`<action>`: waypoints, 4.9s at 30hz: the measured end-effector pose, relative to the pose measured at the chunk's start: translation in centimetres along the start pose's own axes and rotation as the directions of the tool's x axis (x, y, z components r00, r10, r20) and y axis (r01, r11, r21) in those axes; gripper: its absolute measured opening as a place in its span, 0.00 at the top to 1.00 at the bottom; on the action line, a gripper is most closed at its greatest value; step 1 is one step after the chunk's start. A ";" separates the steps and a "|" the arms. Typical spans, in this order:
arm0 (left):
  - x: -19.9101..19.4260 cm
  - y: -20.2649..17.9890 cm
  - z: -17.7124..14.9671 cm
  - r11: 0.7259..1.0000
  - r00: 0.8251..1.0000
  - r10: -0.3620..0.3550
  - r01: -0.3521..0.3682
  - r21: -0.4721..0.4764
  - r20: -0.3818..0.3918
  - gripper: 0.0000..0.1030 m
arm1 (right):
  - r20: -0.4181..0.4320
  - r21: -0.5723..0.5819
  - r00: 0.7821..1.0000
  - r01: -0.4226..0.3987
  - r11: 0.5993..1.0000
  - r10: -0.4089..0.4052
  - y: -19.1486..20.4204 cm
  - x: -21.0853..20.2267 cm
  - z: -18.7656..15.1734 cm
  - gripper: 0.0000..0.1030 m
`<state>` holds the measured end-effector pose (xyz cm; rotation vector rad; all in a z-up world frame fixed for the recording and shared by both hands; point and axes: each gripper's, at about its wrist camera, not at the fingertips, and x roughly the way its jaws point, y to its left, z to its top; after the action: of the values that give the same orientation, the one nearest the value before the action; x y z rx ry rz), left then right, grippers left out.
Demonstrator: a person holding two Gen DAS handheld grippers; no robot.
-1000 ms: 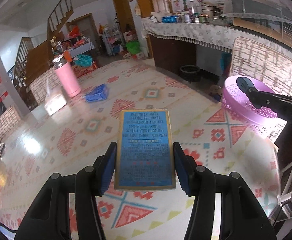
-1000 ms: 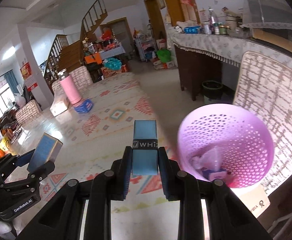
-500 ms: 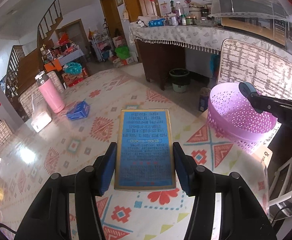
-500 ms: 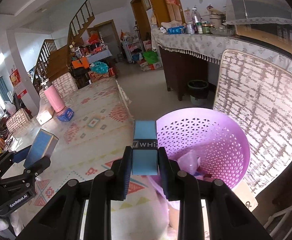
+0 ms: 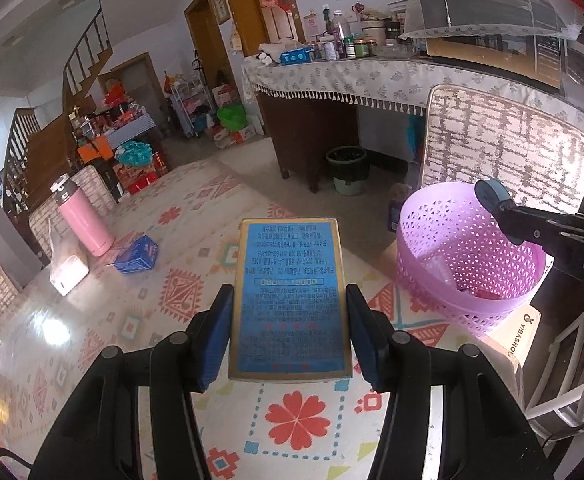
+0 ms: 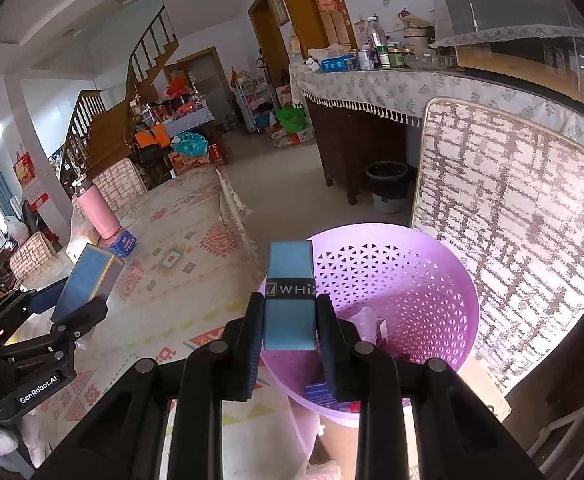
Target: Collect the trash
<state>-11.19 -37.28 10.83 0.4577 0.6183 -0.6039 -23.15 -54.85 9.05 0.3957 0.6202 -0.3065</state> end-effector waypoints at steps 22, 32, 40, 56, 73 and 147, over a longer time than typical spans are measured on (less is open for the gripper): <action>0.5 1.2 -3.8 0.999 0.998 -0.013 0.010 -0.049 -0.056 0.48 | -0.064 -0.017 0.998 -0.006 1.000 0.005 2.7 0.5 -3.2 0.73; -1.5 4.9 -7.7 0.991 0.997 0.030 -0.038 -0.126 -0.064 0.48 | -0.031 -0.181 0.997 0.060 0.982 -0.067 9.0 0.1 -6.1 0.73; -2.5 6.6 -8.6 0.981 0.997 0.032 -0.044 -0.189 -0.064 0.48 | 0.011 -0.268 0.991 0.133 0.954 -0.135 11.6 -1.0 -7.1 0.73; -4.0 7.8 -9.9 0.974 0.999 0.027 -0.037 -0.225 -0.047 0.48 | 0.059 -0.316 0.977 0.215 0.924 -0.207 13.7 -2.5 -7.6 0.73; -5.1 9.0 -10.9 0.968 0.999 0.026 -0.035 -0.248 -0.037 0.48 | 0.056 -0.342 0.975 0.222 0.913 -0.216 15.0 -2.7 -8.2 0.73; 11.3 -7.4 9.1 0.941 0.938 -0.340 0.339 -0.024 -0.069 0.46 | -0.087 -0.050 0.940 0.326 0.944 -0.329 -4.6 5.7 2.7 0.72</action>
<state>-4.88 -52.13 8.50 0.3648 0.7778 -0.9147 -19.19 -61.04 6.37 0.2729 0.7851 -0.5974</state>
